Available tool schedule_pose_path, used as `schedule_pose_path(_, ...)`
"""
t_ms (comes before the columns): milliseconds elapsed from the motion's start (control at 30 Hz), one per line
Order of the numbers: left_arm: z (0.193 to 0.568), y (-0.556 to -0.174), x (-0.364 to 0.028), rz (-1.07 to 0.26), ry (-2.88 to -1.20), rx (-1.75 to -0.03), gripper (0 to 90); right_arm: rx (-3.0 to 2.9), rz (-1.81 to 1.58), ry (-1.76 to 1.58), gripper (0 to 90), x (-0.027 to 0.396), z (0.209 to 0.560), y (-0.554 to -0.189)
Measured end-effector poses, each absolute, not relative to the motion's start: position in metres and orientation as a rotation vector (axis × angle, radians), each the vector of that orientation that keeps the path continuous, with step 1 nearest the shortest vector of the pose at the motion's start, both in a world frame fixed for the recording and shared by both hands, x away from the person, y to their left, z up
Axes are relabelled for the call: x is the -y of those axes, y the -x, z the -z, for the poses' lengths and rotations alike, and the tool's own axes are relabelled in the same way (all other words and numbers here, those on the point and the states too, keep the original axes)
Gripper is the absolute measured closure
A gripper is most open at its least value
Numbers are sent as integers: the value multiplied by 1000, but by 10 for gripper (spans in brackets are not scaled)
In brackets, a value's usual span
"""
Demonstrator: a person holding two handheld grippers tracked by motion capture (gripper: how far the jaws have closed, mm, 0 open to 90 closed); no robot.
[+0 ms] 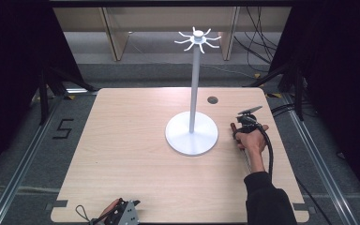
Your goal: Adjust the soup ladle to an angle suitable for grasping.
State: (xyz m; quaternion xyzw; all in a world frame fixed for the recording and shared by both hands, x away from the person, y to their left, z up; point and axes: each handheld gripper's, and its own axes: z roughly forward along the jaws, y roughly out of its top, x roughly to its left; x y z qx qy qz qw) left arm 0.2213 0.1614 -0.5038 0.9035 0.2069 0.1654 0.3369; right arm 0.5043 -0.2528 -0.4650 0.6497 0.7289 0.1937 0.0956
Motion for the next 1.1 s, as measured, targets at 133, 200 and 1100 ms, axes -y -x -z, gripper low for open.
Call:
schedule_pose_path(133,504,-221,-161,-419,-2336,-552,154,-2186,-625,-1842,732,253,456,-502)
schedule_pose_path(200,505,-221,-161,-413,-2343,-547,154,-2202,-671,-1783,732,252,451,-500)
schedule_pose_path(1100,504,-221,-160,-421,-2360,-540,154,-2173,-1244,-1273,739,270,363,-421)
